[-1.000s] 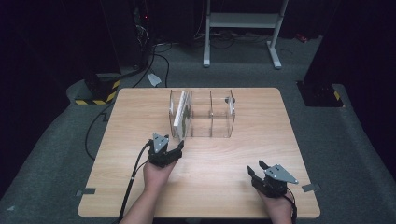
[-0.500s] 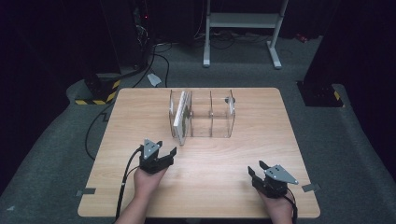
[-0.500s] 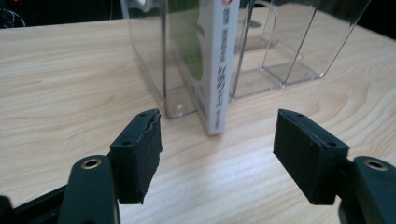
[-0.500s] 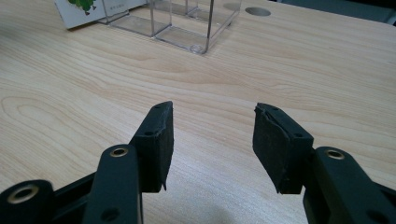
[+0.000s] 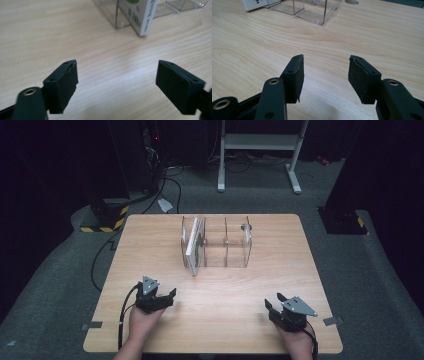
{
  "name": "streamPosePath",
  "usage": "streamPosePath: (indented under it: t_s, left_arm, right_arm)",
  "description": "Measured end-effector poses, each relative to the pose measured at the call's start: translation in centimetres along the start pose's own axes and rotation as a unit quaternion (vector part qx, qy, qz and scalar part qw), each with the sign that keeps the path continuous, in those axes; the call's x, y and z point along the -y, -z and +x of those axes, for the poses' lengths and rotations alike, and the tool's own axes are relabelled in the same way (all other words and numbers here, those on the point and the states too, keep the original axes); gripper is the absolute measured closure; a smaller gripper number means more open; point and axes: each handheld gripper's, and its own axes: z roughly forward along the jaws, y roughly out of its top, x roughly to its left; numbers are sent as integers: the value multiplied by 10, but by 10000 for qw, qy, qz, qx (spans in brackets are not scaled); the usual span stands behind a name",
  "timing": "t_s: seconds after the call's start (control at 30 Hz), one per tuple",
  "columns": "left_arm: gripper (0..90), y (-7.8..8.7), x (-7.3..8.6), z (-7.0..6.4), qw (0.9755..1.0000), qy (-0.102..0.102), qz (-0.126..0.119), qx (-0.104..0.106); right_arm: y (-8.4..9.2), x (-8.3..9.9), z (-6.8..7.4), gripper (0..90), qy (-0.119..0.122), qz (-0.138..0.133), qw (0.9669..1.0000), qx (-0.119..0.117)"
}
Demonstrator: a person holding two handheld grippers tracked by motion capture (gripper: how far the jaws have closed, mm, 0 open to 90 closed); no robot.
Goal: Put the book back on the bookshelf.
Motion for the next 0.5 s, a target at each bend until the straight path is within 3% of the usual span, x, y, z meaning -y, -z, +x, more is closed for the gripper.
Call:
streamPosePath:
  t_s: [0.17, 0.23, 0.4, 0.5]
  left_arm:
    - [120, 8, 14, 16, 9988, -5, 482, -78]
    - [117, 12, 21, 22, 9980, -32, 599, -205]
    - [113, 23, 38, 37, 9968, 61, 791, -130]
    - [150, 31, 44, 37, 9973, -80, 716, -120]
  right_arm:
    - [-1, 1, -1, 456, -16, 79, 10000, -13]
    - [-1, 1, -1, 450, -63, 98, 9999, -49]
    - [-2, 1, 1, 438, -84, 190, 9998, -68]
    - [-4, 2, 0, 424, -83, 274, 9996, -67]
